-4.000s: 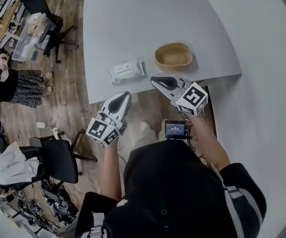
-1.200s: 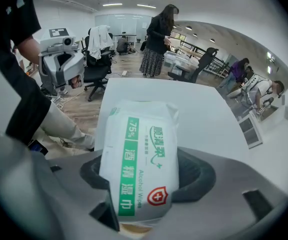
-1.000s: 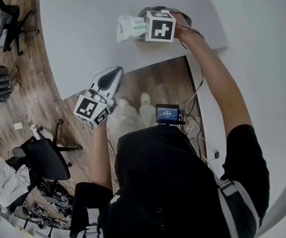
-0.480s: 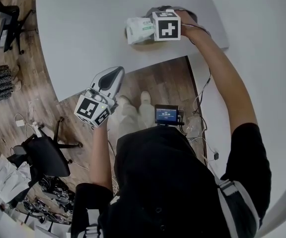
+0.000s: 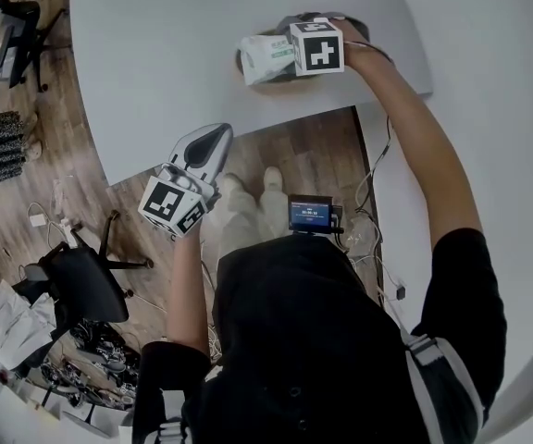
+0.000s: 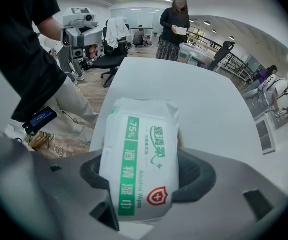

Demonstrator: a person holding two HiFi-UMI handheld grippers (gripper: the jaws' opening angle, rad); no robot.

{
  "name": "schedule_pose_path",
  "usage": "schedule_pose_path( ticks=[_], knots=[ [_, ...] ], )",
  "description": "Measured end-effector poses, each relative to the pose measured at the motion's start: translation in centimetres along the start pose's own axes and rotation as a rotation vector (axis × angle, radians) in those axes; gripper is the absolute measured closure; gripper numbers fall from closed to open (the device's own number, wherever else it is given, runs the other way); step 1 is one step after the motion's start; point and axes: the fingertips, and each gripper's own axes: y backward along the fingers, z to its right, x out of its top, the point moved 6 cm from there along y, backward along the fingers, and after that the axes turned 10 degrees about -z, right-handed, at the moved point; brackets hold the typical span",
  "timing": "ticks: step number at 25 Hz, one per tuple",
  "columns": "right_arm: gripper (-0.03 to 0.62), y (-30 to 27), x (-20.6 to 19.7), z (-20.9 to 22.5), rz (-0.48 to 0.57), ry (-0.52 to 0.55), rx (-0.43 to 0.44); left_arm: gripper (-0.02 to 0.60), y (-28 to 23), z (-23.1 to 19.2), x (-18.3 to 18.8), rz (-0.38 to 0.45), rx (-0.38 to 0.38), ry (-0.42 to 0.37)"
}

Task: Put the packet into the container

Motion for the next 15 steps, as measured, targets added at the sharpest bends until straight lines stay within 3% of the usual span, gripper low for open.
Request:
schedule_pose_path(
  ticks=[15],
  knots=[
    [0.272,-2.5,0.3,0.1,-0.096,0.065,0.010,0.574,-0.5,-0.1,-0.8,-0.004,-0.012,0.008]
  ],
)
